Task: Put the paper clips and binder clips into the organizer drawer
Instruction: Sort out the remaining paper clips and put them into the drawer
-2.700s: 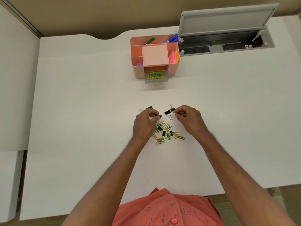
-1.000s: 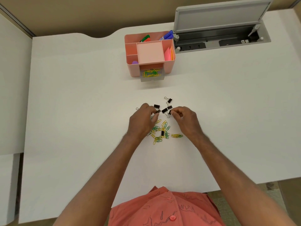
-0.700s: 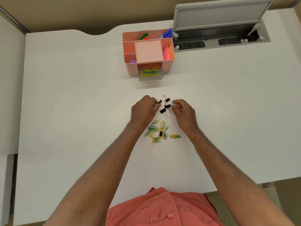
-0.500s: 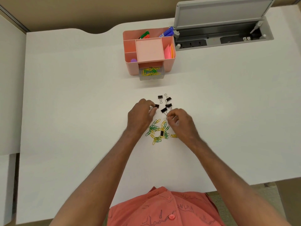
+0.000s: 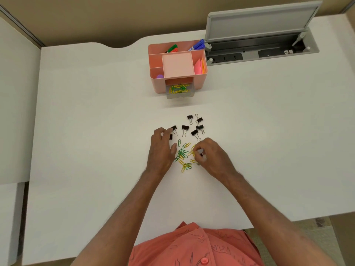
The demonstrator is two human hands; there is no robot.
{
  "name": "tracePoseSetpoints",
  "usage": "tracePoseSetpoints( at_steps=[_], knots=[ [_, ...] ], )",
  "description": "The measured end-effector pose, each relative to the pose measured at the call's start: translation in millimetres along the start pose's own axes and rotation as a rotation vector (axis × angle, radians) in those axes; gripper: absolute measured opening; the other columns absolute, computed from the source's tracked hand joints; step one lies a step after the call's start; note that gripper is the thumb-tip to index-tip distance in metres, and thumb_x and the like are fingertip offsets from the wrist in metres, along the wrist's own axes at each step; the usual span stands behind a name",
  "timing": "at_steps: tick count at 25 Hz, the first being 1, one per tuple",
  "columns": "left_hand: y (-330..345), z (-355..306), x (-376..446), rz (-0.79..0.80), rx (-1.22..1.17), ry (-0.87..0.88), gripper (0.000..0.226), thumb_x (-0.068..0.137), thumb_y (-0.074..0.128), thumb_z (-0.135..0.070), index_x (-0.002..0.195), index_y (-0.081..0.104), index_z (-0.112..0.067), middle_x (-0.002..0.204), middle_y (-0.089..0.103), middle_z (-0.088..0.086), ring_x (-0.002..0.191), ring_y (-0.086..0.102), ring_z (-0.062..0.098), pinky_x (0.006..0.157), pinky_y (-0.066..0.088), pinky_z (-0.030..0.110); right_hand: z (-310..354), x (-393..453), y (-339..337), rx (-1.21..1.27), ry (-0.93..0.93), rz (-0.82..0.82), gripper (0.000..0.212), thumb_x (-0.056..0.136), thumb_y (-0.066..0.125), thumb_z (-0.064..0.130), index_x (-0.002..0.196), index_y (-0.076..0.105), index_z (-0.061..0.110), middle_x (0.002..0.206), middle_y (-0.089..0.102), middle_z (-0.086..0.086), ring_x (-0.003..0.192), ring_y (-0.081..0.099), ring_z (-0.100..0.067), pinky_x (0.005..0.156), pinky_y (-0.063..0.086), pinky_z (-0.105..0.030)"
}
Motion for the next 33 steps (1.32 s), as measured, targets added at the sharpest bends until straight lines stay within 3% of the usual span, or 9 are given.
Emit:
tracePoseSetpoints(
  at_steps=[4,6,11,13,17,21,27,33],
  knots=[
    [6.0,-4.4,-20.1,-0.029,-0.034,0.019,0.04,0.092,0.066,-0.014,0.13,0.055,-0.015,0.13,0.045,0.002,0.12,0.047,0.019,0.096,0.05,0.034,-1.3,28.5,-18.1,0.052,0.109,-0.072,0.015,0.093,0.06,0.012,0.099,0.066,0.024,0.099,0.059,0.006,0.08,0.06,-0.01,0.075,0.055,-0.033],
    [10.7,-5.2,-30.2,0.007,-0.036,0.034,0.041,0.093,0.067,-0.016,0.132,0.056,-0.016,0.131,0.048,0.001,0.12,0.046,0.019,0.098,0.05,0.037,1.1,33.9,-24.0,-0.005,0.122,0.001,0.015,0.092,0.06,0.012,0.1,0.066,0.024,0.1,0.058,0.006,0.083,0.06,-0.011,0.078,0.054,-0.033],
    [10.7,-10.7,-26.5,0.245,0.034,0.06,0.073,0.093,0.071,-0.033,0.154,0.035,-0.017,0.147,0.035,0.001,0.13,0.033,0.019,0.107,0.04,0.031,-5.4,12.0,-20.9,-0.197,0.094,0.325,0.031,0.088,0.063,0.005,0.112,0.06,0.026,0.113,0.048,0.005,0.097,0.054,-0.016,0.08,0.052,-0.034],
    [8.0,-13.4,-20.6,0.337,0.07,0.058,0.086,0.085,0.079,-0.036,0.155,0.032,-0.018,0.146,0.032,0.0,0.132,0.034,0.019,0.107,0.043,0.034,-9.3,2.6,-12.5,-0.241,0.01,0.352,0.034,0.088,0.063,0.001,0.113,0.06,0.025,0.115,0.046,0.005,0.099,0.051,-0.016,0.079,0.05,-0.032],
    [8.1,-15.6,-15.2,0.424,0.137,0.092,0.096,0.075,0.088,-0.027,0.153,0.033,-0.015,0.142,0.036,0.003,0.128,0.042,0.022,0.101,0.049,0.039,-10.6,4.3,-10.6,-0.24,-0.041,0.318,0.017,0.089,0.066,0.007,0.099,0.064,0.021,0.109,0.048,0.006,0.092,0.055,-0.015,0.074,0.051,-0.03],
    [11.4,-15.5,-16.7,0.374,0.149,0.137,0.072,0.081,0.083,-0.022,0.141,0.045,-0.014,0.131,0.044,0.003,0.116,0.05,0.023,0.093,0.051,0.039,-6.4,5.9,-11.9,-0.233,-0.04,0.276,0.01,0.086,0.064,0.013,0.091,0.06,0.02,0.096,0.049,0.005,0.078,0.052,-0.016,0.066,0.049,-0.036],
    [11.4,-16.1,-18.3,0.301,0.152,0.16,0.033,0.087,0.077,-0.02,0.113,0.058,-0.014,0.113,0.054,0.002,0.1,0.052,0.021,0.081,0.048,0.034,-14.9,-6.7,-11.1,-0.209,-0.048,0.287,0.033,0.084,0.073,0.016,0.112,0.056,0.024,0.11,0.043,0.007,0.085,0.054,-0.014,0.069,0.05,-0.03],
    [11.3,-18.2,-15.8,0.303,0.158,0.165,0.013,0.093,0.07,-0.019,0.104,0.065,-0.014,0.105,0.059,0.002,0.099,0.052,0.02,0.081,0.047,0.033,-13.6,-4.9,-8.4,-0.242,-0.047,0.289,0.016,0.089,0.067,0.013,0.1,0.06,0.023,0.1,0.048,0.006,0.082,0.052,-0.014,0.068,0.049,-0.03]
  ],
)
Point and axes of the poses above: each hand's wrist, its own x-axis towards the middle knuckle, its own y-axis out of the palm, z = x × y, the point moved 2 cm from there along x, towards the middle knuckle
